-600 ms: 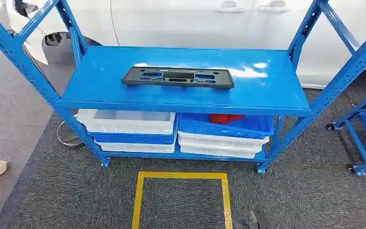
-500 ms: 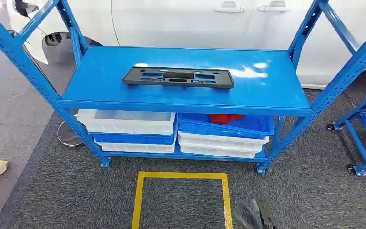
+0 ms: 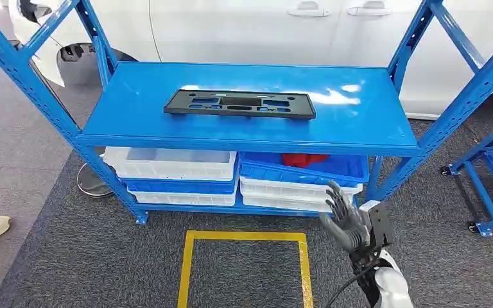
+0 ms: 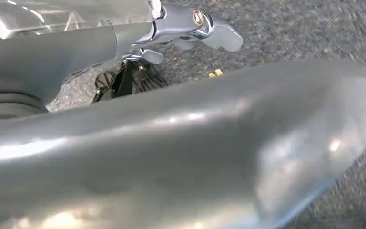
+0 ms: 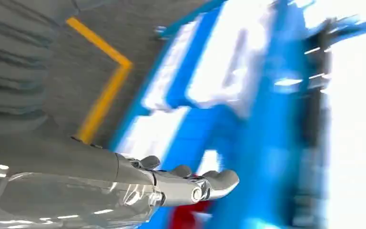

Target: Take the parts from the cabinet and place them on the table.

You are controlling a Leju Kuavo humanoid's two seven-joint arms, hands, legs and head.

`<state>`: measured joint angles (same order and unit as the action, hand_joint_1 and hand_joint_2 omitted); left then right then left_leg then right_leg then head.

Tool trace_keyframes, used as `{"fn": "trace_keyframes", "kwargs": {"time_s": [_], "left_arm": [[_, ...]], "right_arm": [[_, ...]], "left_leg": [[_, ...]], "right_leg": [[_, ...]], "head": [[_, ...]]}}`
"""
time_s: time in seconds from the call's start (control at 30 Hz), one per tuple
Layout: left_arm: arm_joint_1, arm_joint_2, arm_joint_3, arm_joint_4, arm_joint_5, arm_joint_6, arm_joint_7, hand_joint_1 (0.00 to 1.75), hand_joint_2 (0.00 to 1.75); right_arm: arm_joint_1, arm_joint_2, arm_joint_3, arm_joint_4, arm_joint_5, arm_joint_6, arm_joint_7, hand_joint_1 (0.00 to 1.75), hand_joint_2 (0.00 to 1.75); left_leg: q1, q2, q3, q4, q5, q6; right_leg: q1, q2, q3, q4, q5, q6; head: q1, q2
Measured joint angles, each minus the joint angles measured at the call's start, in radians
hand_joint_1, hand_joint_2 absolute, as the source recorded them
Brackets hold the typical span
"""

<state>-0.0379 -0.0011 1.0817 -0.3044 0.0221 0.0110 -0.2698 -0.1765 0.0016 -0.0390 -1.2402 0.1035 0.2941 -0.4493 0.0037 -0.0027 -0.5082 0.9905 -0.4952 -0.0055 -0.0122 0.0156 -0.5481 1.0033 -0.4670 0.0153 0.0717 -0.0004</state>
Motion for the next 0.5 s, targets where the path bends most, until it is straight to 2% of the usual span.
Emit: {"fn": "trace_keyframes", "kwargs": {"time_s": [0.1, 0.13, 0.2, 0.23, 0.33, 0.37, 0.4, 0.43, 0.5], "left_arm": [[-0.003, 0.0, 0.039, 0.002, 0.0, 0.014, 0.019, 0.0, 0.0], [-0.003, 0.0, 0.052, 0.002, 0.0, 0.017, 0.023, 0.0, 0.0], [-0.004, 0.0, 0.078, 0.003, 0.0, 0.026, 0.036, 0.0, 0.0], [-0.005, 0.002, 0.09, 0.003, 0.0, 0.031, 0.041, 0.0, 0.0], [-0.008, 0.003, 0.132, 0.007, 0.0, 0.042, 0.057, 0.0, 0.0], [-0.01, 0.002, 0.143, 0.008, 0.0, 0.045, 0.061, 0.0, 0.0], [-0.013, 0.002, 0.155, 0.01, 0.0, 0.047, 0.065, 0.0, 0.0], [-0.014, 0.001, 0.168, 0.011, 0.0, 0.051, 0.07, 0.0, 0.0], [-0.015, 0.001, 0.193, 0.014, 0.0, 0.054, 0.076, 0.0, 0.0]], "right_arm": [[-0.028, -0.018, 0.033, -0.095, -0.039, 0.018, -0.023, 0.0, 0.0], [-0.036, -0.023, 0.043, -0.123, -0.051, 0.023, -0.028, 0.0, 1.75], [-0.052, -0.034, 0.065, -0.183, -0.075, 0.034, -0.043, 0.0, 1.75], [-0.06, -0.038, 0.076, -0.213, -0.086, 0.038, -0.049, 0.0, 1.75], [-0.089, -0.055, 0.11, -0.308, -0.125, 0.051, -0.064, 0.0, 1.75], [-0.101, -0.06, 0.119, -0.337, -0.138, 0.052, -0.067, 0.0, 1.75], [-0.106, -0.072, 0.127, -0.369, -0.154, 0.054, -0.071, 0.0, 1.75], [-0.12, -0.079, 0.137, -0.397, -0.172, 0.058, -0.074, 0.0, 1.75], [-0.137, -0.093, 0.159, -0.438, -0.208, 0.068, -0.074, 0.0, 1.75]], "left_leg": [[0.0, 0.0, 0.0, 0.0, 0.0, 0.0], [0.0, 0.0, 0.0, 0.0, 0.0, 0.0], [0.0, 0.0, 0.0, 0.001, 0.0, 0.0], [-0.005, 0.0, -0.004, 0.011, -0.002, 0.005], [-0.004, 0.001, -0.005, 0.01, -0.002, 0.009], [0.001, 0.002, 0.001, -0.007, 0.006, 0.015], [0.01, 0.007, 0.013, -0.021, 0.016, 0.018], [0.012, 0.008, 0.016, -0.029, 0.018, 0.022], [0.013, 0.011, 0.014, -0.029, 0.02, 0.024]], "right_leg": [[0.0, 0.0, 0.0, 0.0, 0.0, 0.0], [0.0, 0.0, 0.0, 0.0, 0.0, 0.0], [0.0, 0.0, 0.0, 0.0, 0.0, 0.0], [-0.007, 0.0, 0.0, -0.003, 0.003, 0.006], [-0.005, 0.001, 0.0, -0.006, 0.006, 0.009], [0.003, 0.002, 0.005, -0.01, 0.007, 0.013], [-0.002, -0.002, 0.006, 0.0, -0.002, 0.015], [0.0, -0.005, -0.018, 0.042, -0.029, 0.016], [-0.004, -0.005, -0.099, 0.201, -0.098, 0.022]], "head": [[0.0, 0.0], [0.0, 0.0], [0.0, 0.0], [0.0, 0.0], [-0.001, 0.0], [-0.003, 0.0], [-0.001, 0.0], [0.002, 0.0], [0.001, 0.0]]}}
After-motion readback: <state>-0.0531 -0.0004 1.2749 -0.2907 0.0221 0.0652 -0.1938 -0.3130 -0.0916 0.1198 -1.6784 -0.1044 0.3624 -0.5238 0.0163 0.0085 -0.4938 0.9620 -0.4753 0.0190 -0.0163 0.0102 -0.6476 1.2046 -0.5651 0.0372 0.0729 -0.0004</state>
